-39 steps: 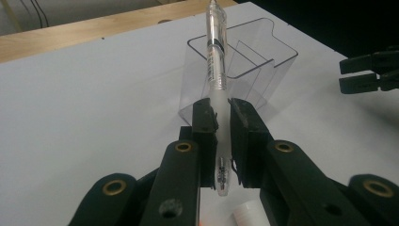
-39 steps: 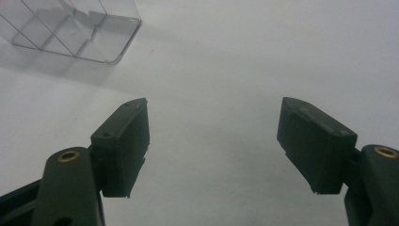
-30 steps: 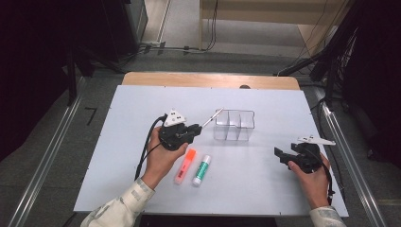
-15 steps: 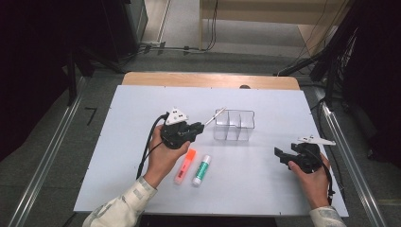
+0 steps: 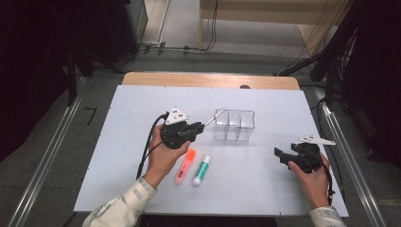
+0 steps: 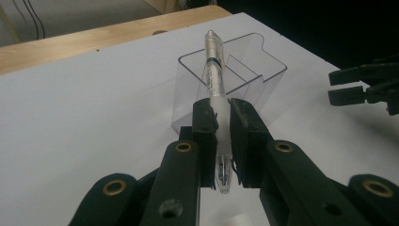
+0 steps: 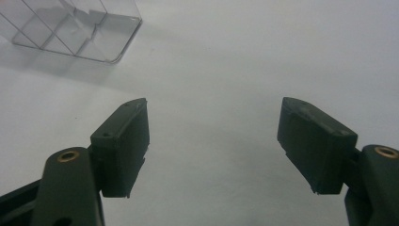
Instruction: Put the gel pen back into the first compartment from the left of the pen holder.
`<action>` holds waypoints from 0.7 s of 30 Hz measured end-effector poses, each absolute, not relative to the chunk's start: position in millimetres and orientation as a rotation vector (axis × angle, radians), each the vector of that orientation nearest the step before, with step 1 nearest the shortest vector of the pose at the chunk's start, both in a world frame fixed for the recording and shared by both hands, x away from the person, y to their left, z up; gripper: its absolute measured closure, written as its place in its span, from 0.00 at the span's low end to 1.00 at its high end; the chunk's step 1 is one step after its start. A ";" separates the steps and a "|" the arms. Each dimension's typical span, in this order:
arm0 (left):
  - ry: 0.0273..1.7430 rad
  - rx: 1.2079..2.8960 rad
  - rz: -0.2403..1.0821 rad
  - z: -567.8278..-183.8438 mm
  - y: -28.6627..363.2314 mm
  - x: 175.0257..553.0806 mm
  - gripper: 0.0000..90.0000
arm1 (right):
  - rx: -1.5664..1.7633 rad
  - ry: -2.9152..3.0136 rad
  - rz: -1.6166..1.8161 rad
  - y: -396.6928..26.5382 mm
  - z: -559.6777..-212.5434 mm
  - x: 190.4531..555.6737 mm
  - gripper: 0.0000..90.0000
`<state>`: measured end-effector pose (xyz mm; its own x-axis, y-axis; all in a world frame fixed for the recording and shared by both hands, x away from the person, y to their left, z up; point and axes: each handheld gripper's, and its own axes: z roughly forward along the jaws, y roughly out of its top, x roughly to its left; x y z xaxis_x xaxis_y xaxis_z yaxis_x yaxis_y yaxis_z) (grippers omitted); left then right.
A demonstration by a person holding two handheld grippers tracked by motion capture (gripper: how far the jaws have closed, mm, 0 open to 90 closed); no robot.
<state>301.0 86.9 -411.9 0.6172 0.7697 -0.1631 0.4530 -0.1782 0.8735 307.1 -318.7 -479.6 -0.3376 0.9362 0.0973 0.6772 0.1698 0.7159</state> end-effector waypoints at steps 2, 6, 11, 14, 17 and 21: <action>0.987 1.819 0.388 -411.9 86.8 301.0 0.90 | 1.533 2.087 0.971 -318.6 -479.7 307.1 0.27; 0.987 1.816 0.391 -411.7 87.1 301.0 0.90 | 1.533 2.087 0.972 -318.6 -479.8 307.2 0.27; 0.987 1.816 0.388 -411.5 86.9 301.1 0.90 | 1.530 2.088 0.971 -318.7 -480.0 307.4 0.27; 0.986 1.818 0.388 -411.2 86.8 301.2 0.90 | 1.528 2.089 0.972 -318.7 -480.0 307.5 0.27; 0.985 1.812 0.386 -409.8 85.9 301.6 0.90 | 1.528 2.089 0.971 -318.6 -480.1 307.6 0.27; 0.982 1.811 0.383 -408.7 83.4 302.2 0.90 | 1.531 2.088 0.973 -318.7 -479.9 307.3 0.27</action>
<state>302.2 83.4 -408.7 0.6203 0.7660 -0.1687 0.4496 -0.1710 0.8767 307.3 -318.7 -479.9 -0.3389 0.9356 0.0990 0.6775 0.1697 0.7157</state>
